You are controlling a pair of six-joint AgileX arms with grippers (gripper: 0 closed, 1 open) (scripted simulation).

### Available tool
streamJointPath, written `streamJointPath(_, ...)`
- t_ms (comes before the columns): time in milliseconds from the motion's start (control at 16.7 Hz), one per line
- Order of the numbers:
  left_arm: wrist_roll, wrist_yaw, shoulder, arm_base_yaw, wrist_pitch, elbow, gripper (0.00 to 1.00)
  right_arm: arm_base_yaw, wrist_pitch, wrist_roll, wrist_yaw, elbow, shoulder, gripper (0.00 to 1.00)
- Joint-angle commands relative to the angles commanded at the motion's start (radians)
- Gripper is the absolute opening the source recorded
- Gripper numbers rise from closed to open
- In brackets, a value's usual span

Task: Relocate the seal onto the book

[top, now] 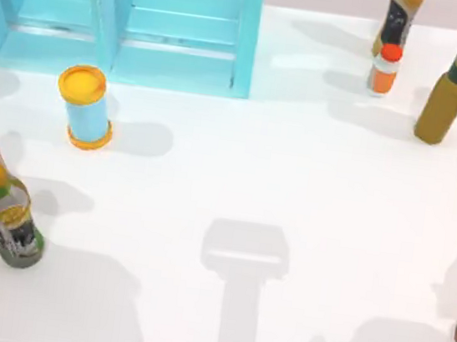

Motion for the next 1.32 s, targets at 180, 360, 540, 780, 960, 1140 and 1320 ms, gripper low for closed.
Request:
streamJointPath(180,0.001,-0.018,0.020,-0.018,-0.036,0.054,1.00,0.000,0.000,0.000,0.000,0.000,0.000,1.00)
streamJointPath(360,0.001,-0.018,0.020,-0.018,-0.036,0.054,1.00,0.000,0.000,0.000,0.000,0.000,0.000,1.00)
streamJointPath(540,0.001,-0.018,0.020,-0.018,-0.036,0.054,0.77,0.000,0.000,0.000,0.000,0.000,0.000,1.00)
streamJointPath(780,0.001,-0.018,0.020,-0.018,-0.036,0.054,0.47,0.000,0.000,0.000,0.000,0.000,0.000,1.00)
streamJointPath(960,0.001,-0.018,0.020,-0.018,-0.036,0.054,0.25,0.000,0.000,0.000,0.000,0.000,0.000,1.00)
streamJointPath(1140,0.001,-0.018,0.020,-0.018,-0.036,0.054,0.02,0.000,0.000,0.000,0.000,0.000,0.000,1.00)
streamJointPath(1320,0.001,-0.018,0.020,-0.018,-0.036,0.054,0.00,0.000,0.000,0.000,0.000,0.000,0.000,1.00)
